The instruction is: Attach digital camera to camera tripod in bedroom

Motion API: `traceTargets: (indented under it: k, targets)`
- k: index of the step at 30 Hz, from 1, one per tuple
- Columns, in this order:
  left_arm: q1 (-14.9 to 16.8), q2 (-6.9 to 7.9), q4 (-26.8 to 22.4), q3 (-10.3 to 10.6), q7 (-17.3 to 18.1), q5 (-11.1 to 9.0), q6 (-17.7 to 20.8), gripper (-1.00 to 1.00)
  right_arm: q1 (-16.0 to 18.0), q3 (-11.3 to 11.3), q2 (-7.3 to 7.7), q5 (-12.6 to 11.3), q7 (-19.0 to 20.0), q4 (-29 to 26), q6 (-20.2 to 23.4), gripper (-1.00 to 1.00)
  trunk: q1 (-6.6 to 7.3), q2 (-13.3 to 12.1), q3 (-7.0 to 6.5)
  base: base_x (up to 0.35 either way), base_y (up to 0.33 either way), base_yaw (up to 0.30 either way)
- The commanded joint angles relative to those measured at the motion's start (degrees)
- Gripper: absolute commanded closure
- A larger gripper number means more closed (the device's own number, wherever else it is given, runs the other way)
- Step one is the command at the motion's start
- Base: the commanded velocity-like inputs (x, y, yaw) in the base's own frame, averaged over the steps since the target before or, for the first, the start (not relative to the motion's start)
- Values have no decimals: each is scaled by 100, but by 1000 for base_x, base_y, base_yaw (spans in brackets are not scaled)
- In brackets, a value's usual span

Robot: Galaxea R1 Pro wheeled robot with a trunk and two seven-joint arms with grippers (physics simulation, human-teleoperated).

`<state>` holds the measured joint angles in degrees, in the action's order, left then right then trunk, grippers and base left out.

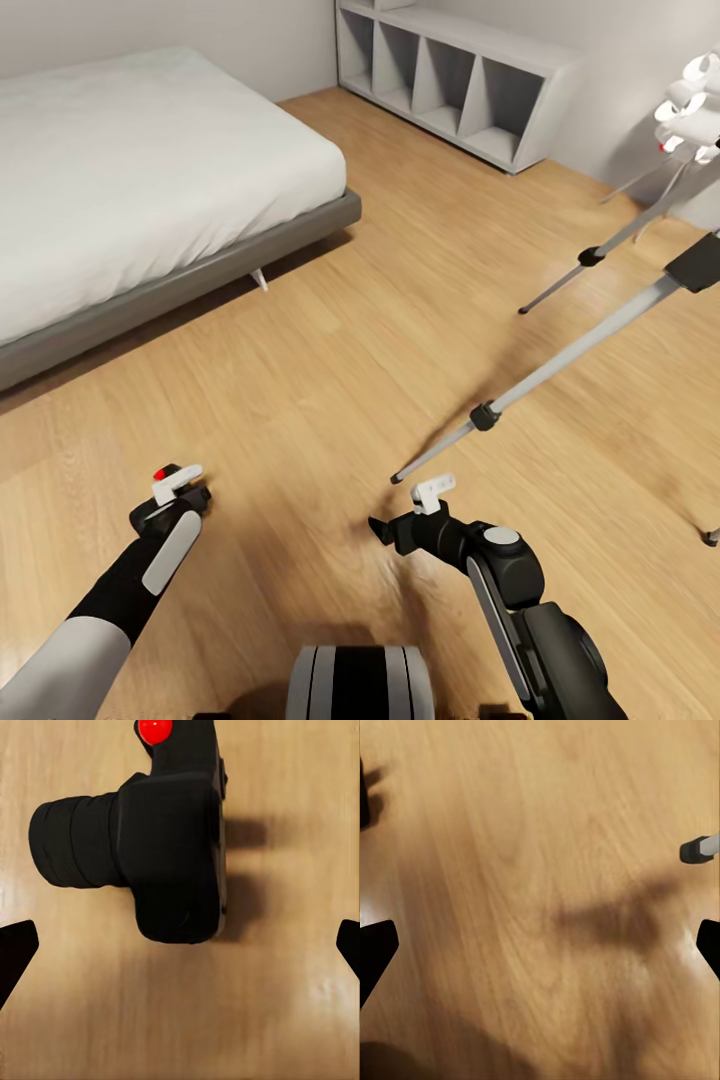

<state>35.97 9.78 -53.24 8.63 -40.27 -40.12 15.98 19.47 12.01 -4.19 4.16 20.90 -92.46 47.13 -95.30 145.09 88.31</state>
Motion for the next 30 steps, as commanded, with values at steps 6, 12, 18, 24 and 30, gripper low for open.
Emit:
traceTargets:
  k: [6,12,18,24,30]
  targets:
    - [138,40,5,10,37,-29,62,-100,-6,18,-8,42,37,-9,29,-100,-14,10,137,0,0,0]
    - [231,111,19,6,69,-24,88,-100,-32,31,-11,41,37,-8,32,-100,-14,10,137,0,0,0]
    - [334,165,23,14,78,-32,95,-100,-47,36,-16,41,37,-6,34,-100,-14,10,137,0,0,0]
    - [416,191,24,22,86,-31,97,-100,-66,83,-19,41,37,-5,39,-100,-22,14,204,0,0,0]
    - [434,231,24,20,88,-29,98,-100,-72,194,-20,43,37,-6,41,-100,-37,22,337,0,0,0]
